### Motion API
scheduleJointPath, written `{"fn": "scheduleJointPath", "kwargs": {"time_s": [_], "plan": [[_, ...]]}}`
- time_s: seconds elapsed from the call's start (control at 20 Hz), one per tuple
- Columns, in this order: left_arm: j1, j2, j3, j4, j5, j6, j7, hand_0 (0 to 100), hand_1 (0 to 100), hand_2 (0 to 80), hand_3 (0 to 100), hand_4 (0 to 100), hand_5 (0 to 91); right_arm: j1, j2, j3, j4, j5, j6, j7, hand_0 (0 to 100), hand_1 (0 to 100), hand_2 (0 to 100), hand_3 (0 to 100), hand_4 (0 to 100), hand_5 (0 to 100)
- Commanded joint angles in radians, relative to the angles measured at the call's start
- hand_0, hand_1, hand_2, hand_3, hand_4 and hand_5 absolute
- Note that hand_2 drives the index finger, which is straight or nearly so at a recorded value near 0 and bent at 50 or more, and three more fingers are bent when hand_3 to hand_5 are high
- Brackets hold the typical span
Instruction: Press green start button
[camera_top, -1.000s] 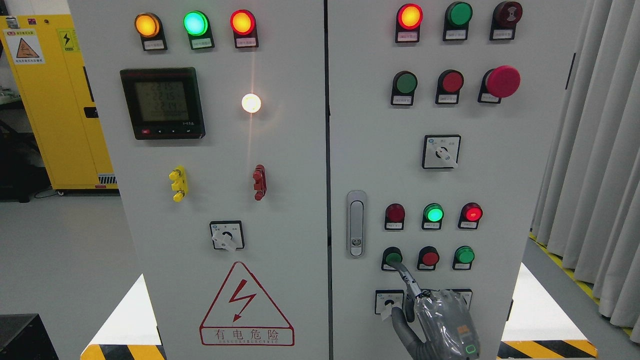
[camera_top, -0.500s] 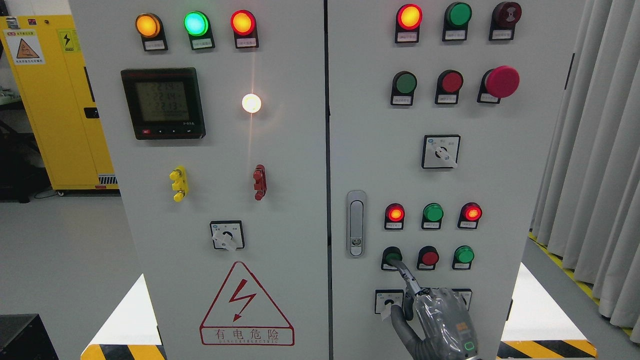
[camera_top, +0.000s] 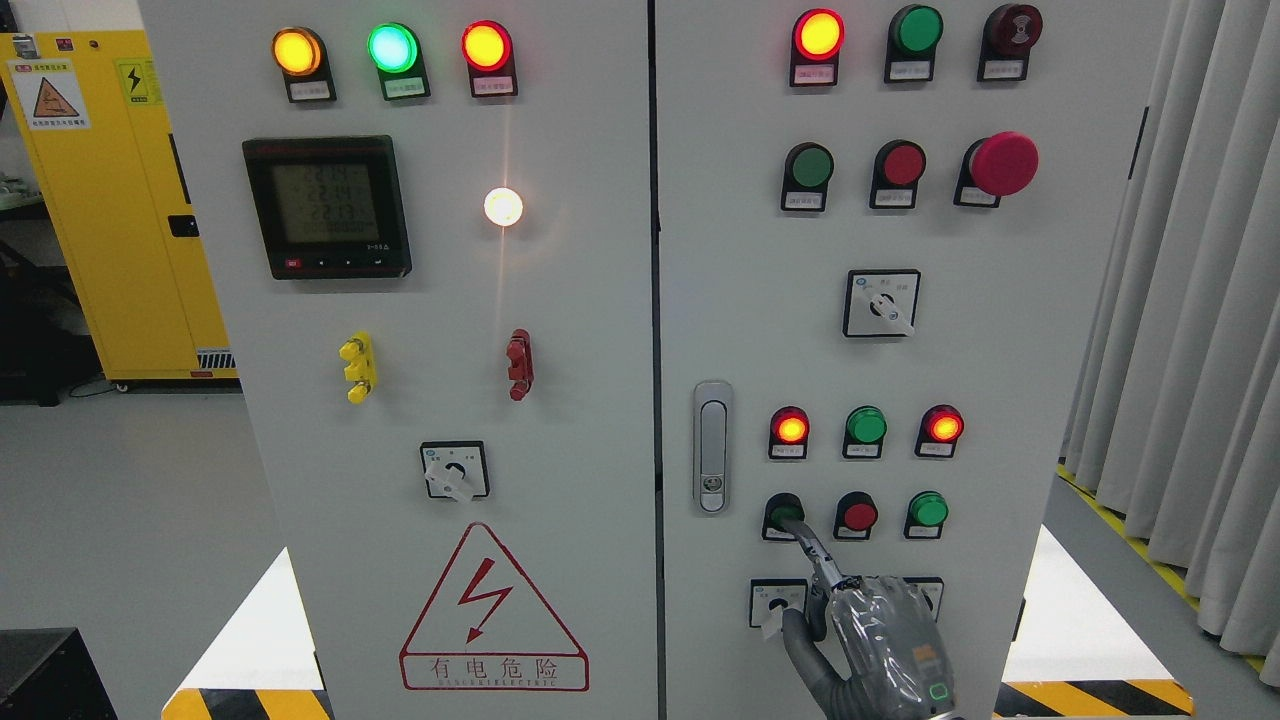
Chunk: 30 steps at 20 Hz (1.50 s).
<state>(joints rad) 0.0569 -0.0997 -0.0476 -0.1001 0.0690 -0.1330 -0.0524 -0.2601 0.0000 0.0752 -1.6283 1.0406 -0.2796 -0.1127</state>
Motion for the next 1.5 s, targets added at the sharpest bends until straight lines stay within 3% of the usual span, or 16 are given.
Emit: {"fn": "scheduleJointPath", "kwargs": {"time_s": [0.0, 0.45, 0.6, 1.0, 1.05, 1.1, 1.15, 1.2, 1.25, 1.3, 1.35, 1.4, 1.45], "plan": [[0.001, 0.0, 0.0, -0.001, 0.0, 0.0, 0.0, 12, 56, 0.0, 0, 0, 0.0, 0.007, 0.02, 0.0, -0.05, -0.016, -0.004, -0.004, 73, 92, 0, 86, 97, 98], [0.0, 0.0, 0.0, 0.0, 0.0, 0.0, 0.0, 12, 56, 0.0, 0, 0, 0.0, 0.064, 0.023, 0.015, -0.123, -0.059, -0.027, -0.015, 76, 92, 0, 86, 97, 97], [0.0, 0.0, 0.0, 0.0, 0.0, 0.0, 0.0, 12, 56, 0.0, 0, 0, 0.0, 0.093, 0.02, 0.034, -0.145, -0.184, -0.035, -0.013, 81, 91, 0, 85, 95, 95], [0.0, 0.0, 0.0, 0.0, 0.0, 0.0, 0.0, 12, 56, 0.0, 0, 0, 0.0, 0.223, 0.017, 0.109, -0.232, -0.551, -0.032, 0.001, 75, 86, 0, 77, 81, 82], [0.0, 0.0, 0.0, 0.0, 0.0, 0.0, 0.0, 12, 56, 0.0, 0, 0, 0.0, 0.238, 0.017, 0.118, -0.238, -0.591, -0.032, 0.001, 74, 84, 0, 70, 75, 77], [0.0, 0.0, 0.0, 0.0, 0.0, 0.0, 0.0, 12, 56, 0.0, 0, 0, 0.0, 0.251, 0.017, 0.132, -0.246, -0.631, -0.032, 0.001, 74, 79, 0, 54, 59, 64], [0.0, 0.0, 0.0, 0.0, 0.0, 0.0, 0.0, 12, 56, 0.0, 0, 0, 0.0, 0.265, 0.017, 0.144, -0.255, -0.672, -0.03, 0.002, 73, 79, 0, 51, 58, 62], [0.001, 0.0, 0.0, -0.001, 0.0, 0.0, 0.0, 12, 56, 0.0, 0, 0, 0.0, 0.28, 0.017, 0.152, -0.263, -0.713, -0.029, 0.008, 72, 74, 0, 39, 43, 46], [0.0, 0.0, 0.0, 0.0, 0.0, 0.0, 0.0, 12, 56, 0.0, 0, 0, 0.0, 0.297, 0.017, 0.156, -0.268, -0.746, -0.027, 0.03, 67, 68, 0, 28, 30, 29], [0.0, 0.0, 0.0, 0.0, 0.0, 0.0, 0.0, 12, 56, 0.0, 0, 0, 0.0, 0.308, 0.017, 0.159, -0.269, -0.767, -0.027, 0.043, 63, 67, 0, 28, 30, 28], [0.0, 0.0, 0.0, 0.0, 0.0, 0.0, 0.0, 12, 56, 0.0, 0, 0, 0.0, 0.314, 0.018, 0.159, -0.269, -0.781, -0.029, 0.047, 58, 59, 0, 16, 16, 15], [0.001, 0.0, 0.0, 0.0, 0.0, 0.0, 0.0, 12, 56, 0.0, 0, 0, 0.0, 0.315, 0.018, 0.159, -0.269, -0.792, -0.029, 0.047, 43, 53, 0, 11, 9, 6], [0.0, 0.0, 0.0, 0.0, 0.0, 0.0, 0.0, 12, 56, 0.0, 0, 0, 0.0, 0.315, 0.018, 0.161, -0.269, -0.798, -0.03, 0.047, 38, 49, 0, 8, 6, 2]]}}
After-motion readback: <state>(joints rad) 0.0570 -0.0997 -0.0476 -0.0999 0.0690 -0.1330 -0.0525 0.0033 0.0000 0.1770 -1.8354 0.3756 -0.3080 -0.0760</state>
